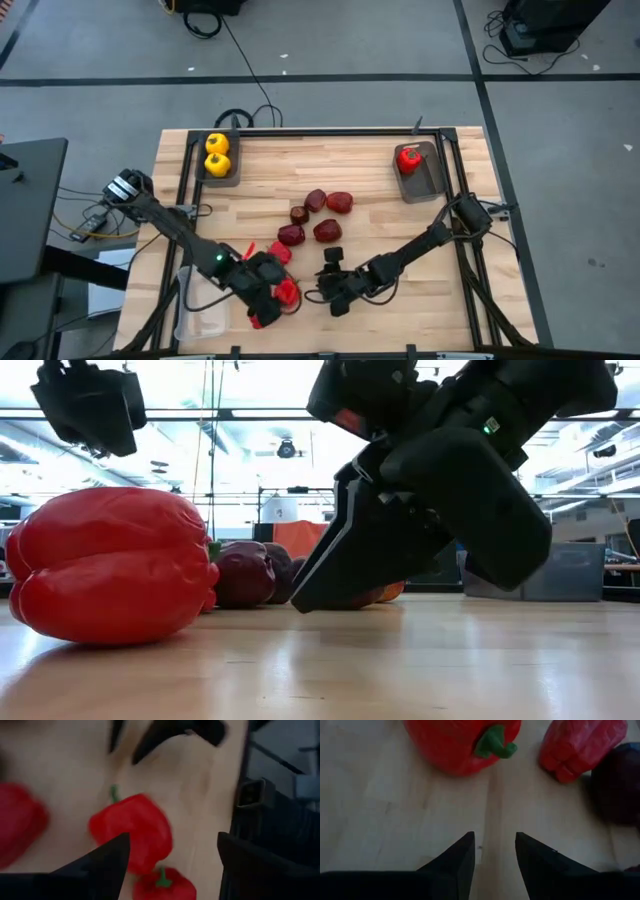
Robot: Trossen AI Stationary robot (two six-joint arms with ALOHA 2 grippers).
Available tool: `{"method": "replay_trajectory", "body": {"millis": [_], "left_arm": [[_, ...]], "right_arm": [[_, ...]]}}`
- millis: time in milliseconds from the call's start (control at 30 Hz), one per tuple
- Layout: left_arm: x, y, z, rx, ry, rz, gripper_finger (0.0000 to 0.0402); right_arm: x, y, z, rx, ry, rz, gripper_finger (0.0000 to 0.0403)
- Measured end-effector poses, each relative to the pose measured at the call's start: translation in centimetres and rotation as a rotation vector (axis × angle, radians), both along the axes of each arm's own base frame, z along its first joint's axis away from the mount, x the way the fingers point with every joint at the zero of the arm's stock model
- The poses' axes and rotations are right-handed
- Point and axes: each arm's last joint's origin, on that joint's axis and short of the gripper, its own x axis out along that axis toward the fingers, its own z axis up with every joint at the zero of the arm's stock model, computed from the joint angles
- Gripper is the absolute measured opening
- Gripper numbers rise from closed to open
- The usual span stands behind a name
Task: Sort produce into baskets
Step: Put the red bell pepper into the right black transparent bin
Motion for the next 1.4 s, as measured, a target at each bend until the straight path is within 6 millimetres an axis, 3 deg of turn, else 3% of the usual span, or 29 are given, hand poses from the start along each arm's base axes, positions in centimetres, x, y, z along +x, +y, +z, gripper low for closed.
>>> {"method": "replay_trajectory", "body": {"millis": [100, 300, 600, 800, 1000, 1267, 1400], "left_arm": [[0.5, 1.0, 0.3, -0.087, 0.076, 0.091, 0.0309], [1.1, 2.8, -1.3, -0.193, 0.268, 0.305, 0.0306], [3.2, 3.3, -2.5, -0.271, 0.246, 0.326, 0.0274], [4.2, 3.7, -2.0, -0.204, 0.097, 0.306, 0.0269], [5.9, 4.3, -0.9, -0.24, -0.092, 0.35, 0.027], [5.7, 4.1, -0.7, -0.331, 0.018, 0.329, 0.0269], [5.9, 3.4, 1.4, -0.331, 0.081, 0.315, 0.0278]], "right_arm": [[0.1, -0.7, 0.1, 0.005, 0.01, -0.031, 0.0154], [0.0, -1.7, 0.1, -0.006, 0.061, -0.066, 0.0154], [-1.7, -3.9, -1.0, -0.005, 0.106, -0.09, 0.0154], [-4.0, -5.9, -0.2, 0.052, 0.018, -0.107, 0.0154], [-5.9, -6.4, 1.1, 0.141, -0.006, -0.03, 0.0154], [-5.1, -6.9, 1.7, 0.133, -0.085, -0.038, 0.0154], [-5.2, -7.1, 1.7, 0.088, -0.067, -0.009, 0.0158]]}}
